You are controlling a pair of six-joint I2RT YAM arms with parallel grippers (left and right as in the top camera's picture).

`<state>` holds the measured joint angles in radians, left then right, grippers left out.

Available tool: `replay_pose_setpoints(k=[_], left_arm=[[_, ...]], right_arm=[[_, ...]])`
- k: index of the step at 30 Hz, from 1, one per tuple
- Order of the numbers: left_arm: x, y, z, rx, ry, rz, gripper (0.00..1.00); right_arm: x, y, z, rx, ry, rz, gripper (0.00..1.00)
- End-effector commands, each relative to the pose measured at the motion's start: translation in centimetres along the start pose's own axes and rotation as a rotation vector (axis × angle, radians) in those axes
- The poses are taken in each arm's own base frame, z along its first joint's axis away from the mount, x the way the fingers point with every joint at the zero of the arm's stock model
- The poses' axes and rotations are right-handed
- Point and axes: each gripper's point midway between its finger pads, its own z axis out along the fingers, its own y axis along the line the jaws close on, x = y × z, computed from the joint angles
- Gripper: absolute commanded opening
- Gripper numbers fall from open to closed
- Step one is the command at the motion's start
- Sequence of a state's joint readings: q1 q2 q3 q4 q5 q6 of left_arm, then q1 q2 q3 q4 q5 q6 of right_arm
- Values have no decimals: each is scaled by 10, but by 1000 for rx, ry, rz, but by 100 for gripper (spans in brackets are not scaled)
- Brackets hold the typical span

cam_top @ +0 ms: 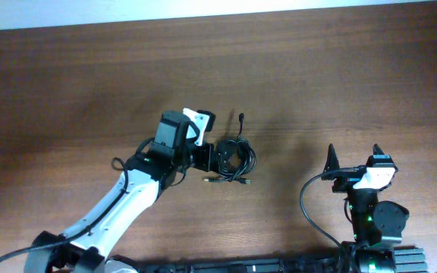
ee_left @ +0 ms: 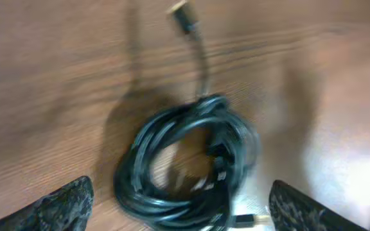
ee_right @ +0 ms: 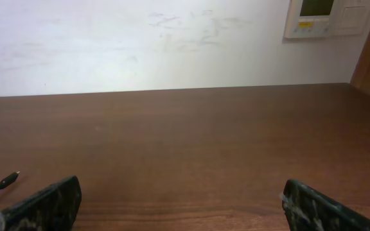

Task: Untangle cables
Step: 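Grasp the black cable bundle with the left gripper and lift it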

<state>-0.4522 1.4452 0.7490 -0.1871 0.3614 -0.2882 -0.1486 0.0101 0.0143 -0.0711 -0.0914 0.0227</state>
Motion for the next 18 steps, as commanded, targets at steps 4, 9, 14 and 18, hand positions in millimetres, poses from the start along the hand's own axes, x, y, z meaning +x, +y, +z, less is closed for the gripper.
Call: replay_pose_setpoints(k=[4,9,14,18], left_arm=[[8,27,3,-341,-76,-247,99],[5,-2,11,-293,-111,-175,99],[18,10,24,-331,-73,-246,93],[25,18,46,-340,-62,-286,88]], right_arm=[[3,2,0,-7,2,-1,98],[3,2,0,-7,2,-1,98],[3,2,0,-7,2,-1,98],[3,2,0,-7,2,-1,98]])
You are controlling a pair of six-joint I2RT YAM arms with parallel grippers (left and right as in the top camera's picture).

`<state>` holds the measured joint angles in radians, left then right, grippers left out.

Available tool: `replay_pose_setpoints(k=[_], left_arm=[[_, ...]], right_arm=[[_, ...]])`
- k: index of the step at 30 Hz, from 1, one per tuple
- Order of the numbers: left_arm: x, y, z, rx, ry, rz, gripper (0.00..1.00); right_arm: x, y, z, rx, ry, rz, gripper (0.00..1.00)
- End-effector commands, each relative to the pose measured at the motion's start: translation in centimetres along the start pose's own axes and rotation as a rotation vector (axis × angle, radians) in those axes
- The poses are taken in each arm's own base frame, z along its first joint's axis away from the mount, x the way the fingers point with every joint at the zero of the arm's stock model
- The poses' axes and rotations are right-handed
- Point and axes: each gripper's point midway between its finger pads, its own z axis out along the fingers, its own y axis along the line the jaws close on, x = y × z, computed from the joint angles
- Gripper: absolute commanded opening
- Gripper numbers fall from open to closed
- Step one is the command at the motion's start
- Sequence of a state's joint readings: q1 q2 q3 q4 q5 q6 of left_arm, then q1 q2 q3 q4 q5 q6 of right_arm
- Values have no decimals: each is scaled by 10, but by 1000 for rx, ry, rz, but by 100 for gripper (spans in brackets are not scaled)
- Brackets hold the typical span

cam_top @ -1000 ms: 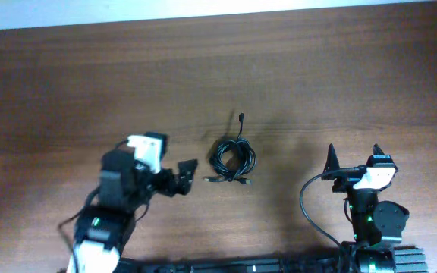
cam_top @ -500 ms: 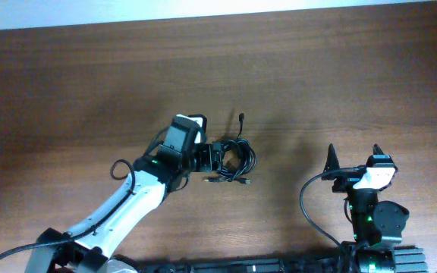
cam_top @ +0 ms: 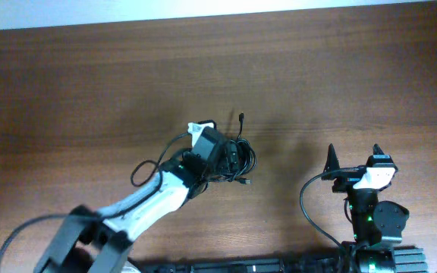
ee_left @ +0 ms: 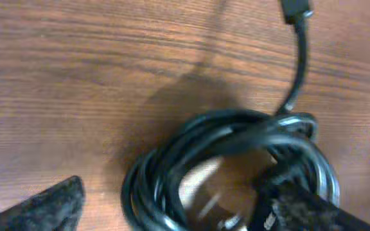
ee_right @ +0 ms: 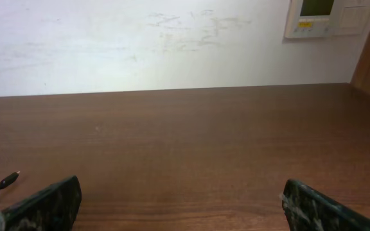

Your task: Untangle cables

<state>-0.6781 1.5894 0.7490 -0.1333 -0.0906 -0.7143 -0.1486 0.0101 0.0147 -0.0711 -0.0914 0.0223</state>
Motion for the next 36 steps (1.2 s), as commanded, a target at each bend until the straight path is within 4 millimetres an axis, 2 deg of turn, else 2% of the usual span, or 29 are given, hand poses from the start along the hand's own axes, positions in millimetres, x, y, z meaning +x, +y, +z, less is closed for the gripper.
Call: replay_pose_setpoints(k=[1,3,4,7,8,9,10,12,13,15,16,17,18,20,22,24,34,35,36], left_arm=[[-1,0,6,-10,-5,-32,78],[-2,0,6,-10,-5,-32,62],[-2,0,6,-10,-5,-32,61],[0,1,6,-16,3,-45,48],[17,10,5,-53,72,-223,45],[26,19,3,-101,100,-294,40],[26,21,4,-111,93,-296,39],[31,25,9,-130,105,-316,45],[33,26,11,-135,111,-330,38],[32,25,11,-132,109,-330,12],[31,25,11,-130,107,-329,4],[28,23,7,-119,100,-320,0],[21,19,-4,-99,80,-273,0],[8,25,-26,-125,22,-237,0],[1,51,-49,-247,-45,-221,0],[3,63,-53,-307,-54,-208,0],[3,64,-53,-311,-54,-214,0],[-3,72,-56,-358,-98,-194,2],[-14,90,-65,-457,-172,-150,5]], right_arm=[[3,2,0,-7,2,0,98],[3,2,0,-7,2,0,98],[3,2,0,-7,2,0,98],[3,2,0,-7,2,0,98],[3,2,0,-7,3,0,98],[3,2,0,-7,2,0,98],[3,2,0,-7,2,0,98],[3,2,0,-7,2,0,98],[3,2,0,-7,2,0,98],[3,2,0,-7,2,0,98],[3,2,0,-7,2,0,98],[3,2,0,-7,2,0,98],[3,2,0,-7,2,0,99],[3,2,0,-7,2,0,98],[3,2,0,-7,2,0,98],[3,2,0,-7,2,0,98],[3,2,0,-7,2,0,98],[3,2,0,-7,2,0,99],[3,2,0,-7,2,0,98]])
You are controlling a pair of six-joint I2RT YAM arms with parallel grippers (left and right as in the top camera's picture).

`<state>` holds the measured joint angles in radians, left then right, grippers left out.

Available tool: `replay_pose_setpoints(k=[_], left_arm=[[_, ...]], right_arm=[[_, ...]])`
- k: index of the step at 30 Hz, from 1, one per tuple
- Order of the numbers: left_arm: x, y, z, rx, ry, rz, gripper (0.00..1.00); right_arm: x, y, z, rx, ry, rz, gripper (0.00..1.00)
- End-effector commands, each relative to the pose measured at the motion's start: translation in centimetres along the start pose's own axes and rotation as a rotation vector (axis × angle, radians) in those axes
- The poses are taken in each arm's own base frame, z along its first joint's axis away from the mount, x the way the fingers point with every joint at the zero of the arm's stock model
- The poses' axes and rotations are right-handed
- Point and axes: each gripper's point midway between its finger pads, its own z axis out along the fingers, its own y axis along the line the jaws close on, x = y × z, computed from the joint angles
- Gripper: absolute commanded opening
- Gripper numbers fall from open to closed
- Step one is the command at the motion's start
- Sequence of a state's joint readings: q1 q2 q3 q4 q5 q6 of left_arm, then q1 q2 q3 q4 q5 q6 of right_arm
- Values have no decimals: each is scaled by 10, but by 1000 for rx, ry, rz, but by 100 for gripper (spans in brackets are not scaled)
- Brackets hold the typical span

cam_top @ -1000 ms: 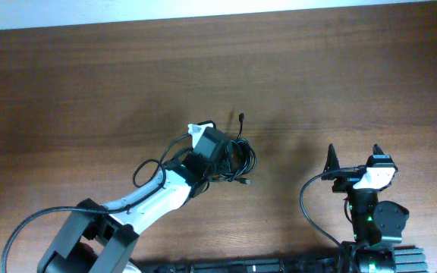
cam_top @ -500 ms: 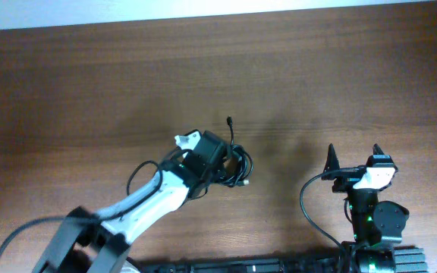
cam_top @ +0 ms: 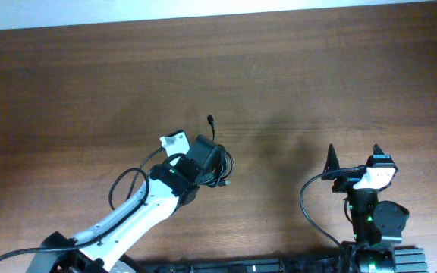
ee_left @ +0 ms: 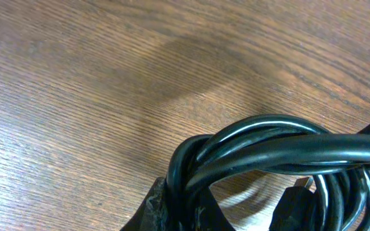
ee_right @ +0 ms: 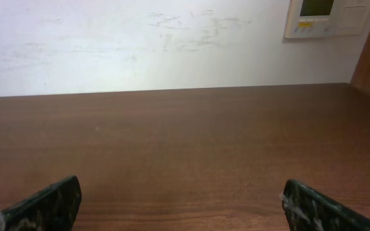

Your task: Untangle cables

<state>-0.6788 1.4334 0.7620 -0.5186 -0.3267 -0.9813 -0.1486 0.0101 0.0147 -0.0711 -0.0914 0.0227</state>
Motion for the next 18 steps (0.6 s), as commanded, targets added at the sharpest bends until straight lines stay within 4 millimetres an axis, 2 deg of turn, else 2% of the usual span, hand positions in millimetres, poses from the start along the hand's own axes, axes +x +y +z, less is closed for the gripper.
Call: replay_pose_setpoints(k=[1,5,7,8,9,10,11,12,15,16,17,18], left_arm=[[-36,32,-10,-179,-211,54,4],[-55,45,-18,-261,-326,55,4],[-61,49,-21,-285,-362,55,9],[-58,47,-19,-271,-346,53,20],[-55,43,-17,-249,-328,48,24],[-52,41,-15,-234,-305,49,39],[-49,39,-14,-224,-289,49,82],[-48,38,-14,-219,-283,48,99],[-60,27,-22,-200,-303,111,99],[-68,16,-28,-182,-312,215,91],[-71,11,-31,-174,-311,254,77],[-72,10,-31,-175,-311,268,77]], right_arm=[[3,2,0,-7,2,-1,98],[3,2,0,-7,2,-1,98],[3,2,0,-7,2,-1,99],[3,2,0,-7,2,-1,98],[3,2,0,-7,2,-1,98],[3,2,0,-7,2,-1,99],[3,2,0,-7,2,-1,98],[3,2,0,-7,2,-1,98],[3,2,0,-7,2,-1,98],[3,2,0,-7,2,-1,99],[3,2,0,-7,2,-1,98],[3,2,0,-7,2,-1,98]])
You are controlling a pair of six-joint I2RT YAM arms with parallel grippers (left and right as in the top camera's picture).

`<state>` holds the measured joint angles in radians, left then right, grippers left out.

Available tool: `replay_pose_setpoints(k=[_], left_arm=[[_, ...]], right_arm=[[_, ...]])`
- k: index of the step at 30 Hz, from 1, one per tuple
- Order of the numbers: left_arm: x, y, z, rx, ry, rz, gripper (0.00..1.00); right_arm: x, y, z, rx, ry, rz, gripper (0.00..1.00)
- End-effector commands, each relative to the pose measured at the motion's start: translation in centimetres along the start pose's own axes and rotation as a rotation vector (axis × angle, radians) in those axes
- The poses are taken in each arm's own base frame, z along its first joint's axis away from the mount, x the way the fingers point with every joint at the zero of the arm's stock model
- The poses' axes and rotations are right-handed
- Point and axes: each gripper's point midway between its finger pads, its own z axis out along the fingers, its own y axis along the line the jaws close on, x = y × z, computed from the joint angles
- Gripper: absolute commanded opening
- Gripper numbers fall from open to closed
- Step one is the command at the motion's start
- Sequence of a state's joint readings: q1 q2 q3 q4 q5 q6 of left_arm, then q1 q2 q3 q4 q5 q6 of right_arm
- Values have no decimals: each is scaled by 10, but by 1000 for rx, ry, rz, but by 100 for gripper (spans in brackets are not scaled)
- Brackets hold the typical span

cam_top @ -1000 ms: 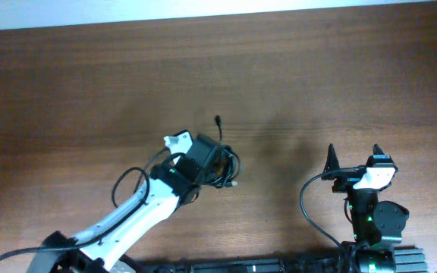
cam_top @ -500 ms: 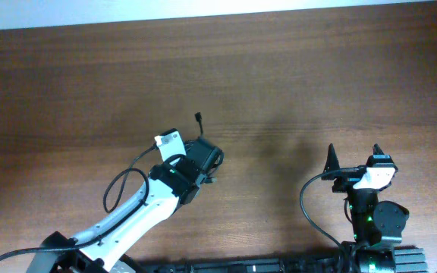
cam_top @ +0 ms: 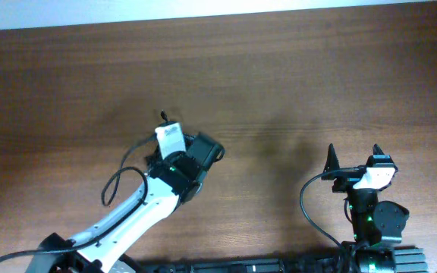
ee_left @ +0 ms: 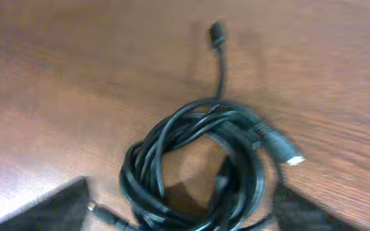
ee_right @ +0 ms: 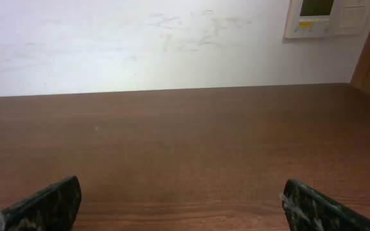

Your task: Untangle cables

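A coil of black cables [ee_left: 194, 163] lies on the brown table in the left wrist view. One plug [ee_left: 217, 32] sticks out at the far side and a silver-tipped connector [ee_left: 292, 156] at the right. My left gripper [ee_left: 182, 202] hangs open over the coil, with one finger on each side of it. From overhead the left gripper [cam_top: 193, 152] covers most of the coil, and only a plug tip [cam_top: 162, 116] shows. My right gripper [cam_top: 353, 161] stands open near the front right and holds nothing.
The wooden table [cam_top: 317, 76] runs to a white wall [ee_right: 140, 38] at the back. A wall panel [ee_right: 317, 16] hangs at the upper right of the right wrist view. A black lead [cam_top: 308, 205] loops beside the right arm's base.
My left gripper was shut on the cable coil just right of the table's middle. Now it is open above the coil, which lies farther left on the table. The right arm is unchanged.
The coil first lay near the table's middle with my left gripper open beside it. The gripper then stood closer over the coil, then shut on it with the coil a little to the left. Now the coil rests further left, released. The right arm stayed still.
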<state>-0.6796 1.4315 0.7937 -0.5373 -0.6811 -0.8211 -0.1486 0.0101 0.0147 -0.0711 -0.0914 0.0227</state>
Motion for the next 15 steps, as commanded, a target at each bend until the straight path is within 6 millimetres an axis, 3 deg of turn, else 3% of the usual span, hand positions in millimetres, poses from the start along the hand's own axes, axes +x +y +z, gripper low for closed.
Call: replay_pose_setpoints(k=[1,3,7,10,12,15], left_arm=[[-23,-11,-12,46,-44,196,75],[-22,-9,-11,52,-27,298,72],[-12,-7,6,294,186,293,70],[-19,24,23,243,226,210,70],[-23,38,29,216,230,186,50],[-13,44,28,203,272,226,52]], right_arm=[[3,2,0,-7,2,-1,98],[3,2,0,-7,2,-1,98],[3,2,0,-7,2,-1,99],[3,2,0,-7,2,-1,98],[3,2,0,-7,2,-1,98],[3,2,0,-7,2,-1,99]])
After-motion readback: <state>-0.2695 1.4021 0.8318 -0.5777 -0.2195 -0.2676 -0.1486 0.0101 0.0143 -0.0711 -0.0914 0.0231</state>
